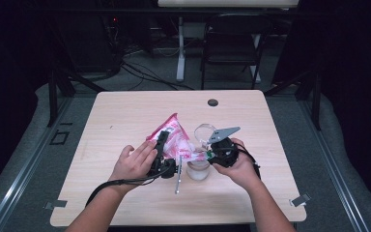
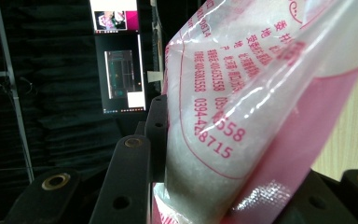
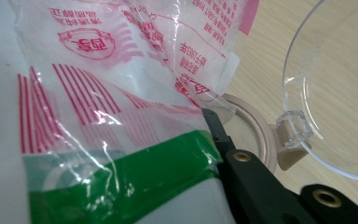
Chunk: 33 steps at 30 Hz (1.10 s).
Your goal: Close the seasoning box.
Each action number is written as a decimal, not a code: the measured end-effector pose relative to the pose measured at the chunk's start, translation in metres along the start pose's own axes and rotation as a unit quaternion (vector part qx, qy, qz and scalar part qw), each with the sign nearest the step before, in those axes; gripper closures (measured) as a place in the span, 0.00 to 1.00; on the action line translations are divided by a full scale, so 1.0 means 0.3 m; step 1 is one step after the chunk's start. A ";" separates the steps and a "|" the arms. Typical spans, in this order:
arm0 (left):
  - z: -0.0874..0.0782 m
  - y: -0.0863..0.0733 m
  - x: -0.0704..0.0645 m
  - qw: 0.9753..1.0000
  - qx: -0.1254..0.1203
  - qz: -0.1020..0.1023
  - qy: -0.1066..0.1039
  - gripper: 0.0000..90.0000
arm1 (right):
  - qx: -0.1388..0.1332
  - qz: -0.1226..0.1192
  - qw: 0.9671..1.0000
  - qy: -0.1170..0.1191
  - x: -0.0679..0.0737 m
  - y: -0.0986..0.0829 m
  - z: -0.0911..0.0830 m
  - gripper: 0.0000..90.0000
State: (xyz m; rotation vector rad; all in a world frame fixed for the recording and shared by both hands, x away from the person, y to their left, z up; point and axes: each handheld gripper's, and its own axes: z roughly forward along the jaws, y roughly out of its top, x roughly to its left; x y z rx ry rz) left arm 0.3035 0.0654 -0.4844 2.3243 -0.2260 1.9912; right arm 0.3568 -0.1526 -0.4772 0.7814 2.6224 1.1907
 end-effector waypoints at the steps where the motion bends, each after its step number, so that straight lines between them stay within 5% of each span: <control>1: 0.005 -0.003 -0.003 1.000 -0.010 0.001 0.010 0.77 | -0.001 0.000 1.000 -0.001 0.003 0.000 0.004 1.00; 33: -0.005 -0.015 0.009 1.000 0.000 0.000 0.008 0.77 | 0.001 -0.007 1.000 0.002 0.017 0.002 0.027 1.00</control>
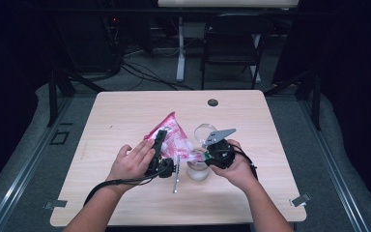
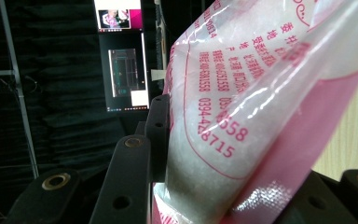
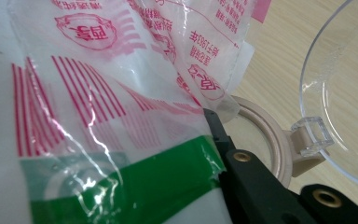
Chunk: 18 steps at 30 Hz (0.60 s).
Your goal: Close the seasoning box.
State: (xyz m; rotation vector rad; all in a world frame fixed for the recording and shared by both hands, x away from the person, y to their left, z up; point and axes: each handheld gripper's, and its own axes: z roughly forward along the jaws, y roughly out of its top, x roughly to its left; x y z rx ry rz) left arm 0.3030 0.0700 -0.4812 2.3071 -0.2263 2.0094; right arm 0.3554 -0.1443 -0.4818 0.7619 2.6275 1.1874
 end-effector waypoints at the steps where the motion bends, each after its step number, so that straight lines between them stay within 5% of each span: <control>1: 0.000 -0.001 -0.001 1.000 0.002 -0.003 -0.004 0.77 | 0.000 0.000 1.000 0.000 0.000 0.000 0.000 1.00; 18: -0.001 0.004 0.005 1.000 0.001 0.001 -0.001 0.77 | -0.001 0.002 1.000 0.001 -0.001 -0.002 0.001 1.00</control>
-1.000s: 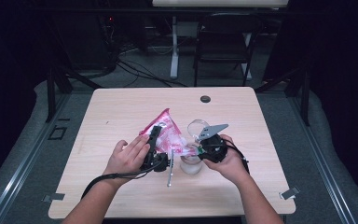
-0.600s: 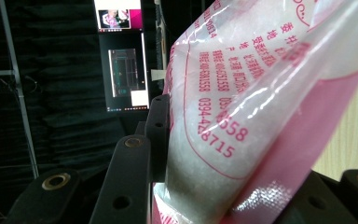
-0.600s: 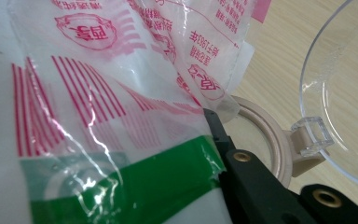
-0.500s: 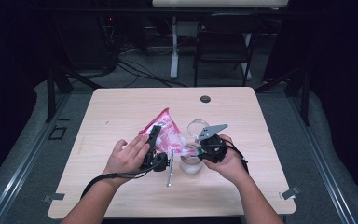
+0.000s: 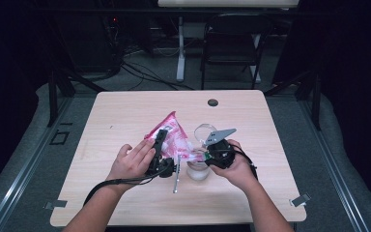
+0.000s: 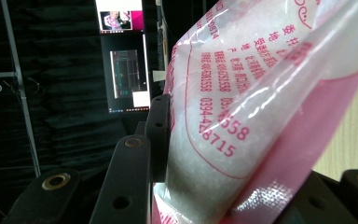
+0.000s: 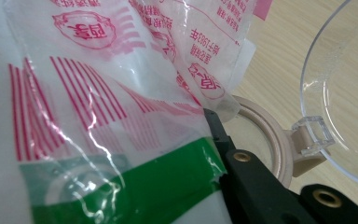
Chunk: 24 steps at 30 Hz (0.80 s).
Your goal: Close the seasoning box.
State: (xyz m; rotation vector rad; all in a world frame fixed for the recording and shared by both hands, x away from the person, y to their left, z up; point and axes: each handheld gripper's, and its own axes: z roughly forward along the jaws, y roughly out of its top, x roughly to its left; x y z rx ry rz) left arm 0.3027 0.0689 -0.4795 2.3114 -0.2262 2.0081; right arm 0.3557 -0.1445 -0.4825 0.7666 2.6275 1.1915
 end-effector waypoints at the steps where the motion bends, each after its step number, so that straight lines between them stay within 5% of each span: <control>1: 0.000 0.000 0.000 1.000 0.000 0.000 0.000 0.77 | 0.000 -0.001 1.000 0.001 -0.001 0.000 0.000 1.00; 24: 0.000 0.003 0.003 1.000 -0.002 0.003 0.003 0.77 | 0.002 0.000 1.000 0.002 -0.003 -0.002 0.002 1.00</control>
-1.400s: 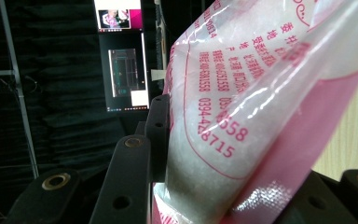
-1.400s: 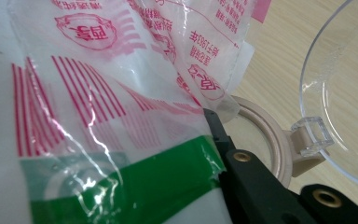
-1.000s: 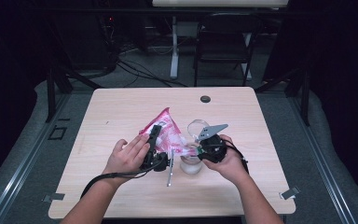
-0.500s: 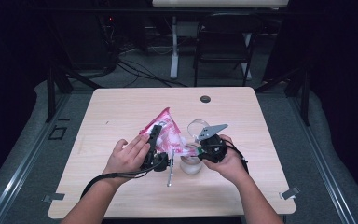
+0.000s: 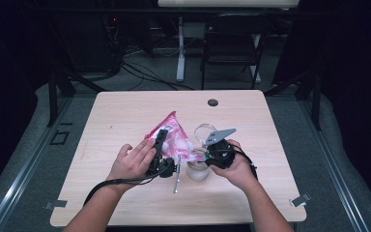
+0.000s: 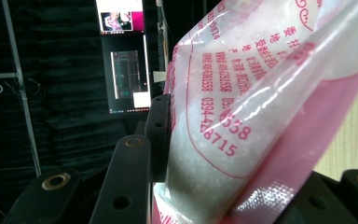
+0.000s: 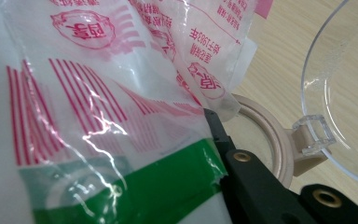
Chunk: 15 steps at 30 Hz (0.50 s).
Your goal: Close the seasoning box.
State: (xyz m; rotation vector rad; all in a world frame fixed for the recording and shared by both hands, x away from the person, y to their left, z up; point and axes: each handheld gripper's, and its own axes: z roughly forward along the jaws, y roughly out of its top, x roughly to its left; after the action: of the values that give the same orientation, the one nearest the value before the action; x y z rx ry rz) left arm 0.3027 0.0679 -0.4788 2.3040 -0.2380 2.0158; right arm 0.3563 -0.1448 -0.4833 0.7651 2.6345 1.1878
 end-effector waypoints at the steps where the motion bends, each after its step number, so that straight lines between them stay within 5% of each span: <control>1: 0.000 0.000 -0.001 1.000 -0.001 -0.002 0.001 0.77 | -0.001 0.001 1.000 0.000 0.000 0.000 0.000 1.00; 15: 0.000 0.002 0.000 1.000 -0.002 -0.001 0.002 0.77 | 0.001 0.000 1.000 0.000 -0.001 -0.001 0.001 1.00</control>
State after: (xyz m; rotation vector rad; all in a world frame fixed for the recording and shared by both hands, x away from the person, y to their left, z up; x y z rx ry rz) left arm 0.3024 0.0675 -0.4789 2.2969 -0.2384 2.0178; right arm 0.3566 -0.1449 -0.4838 0.7654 2.6363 1.1859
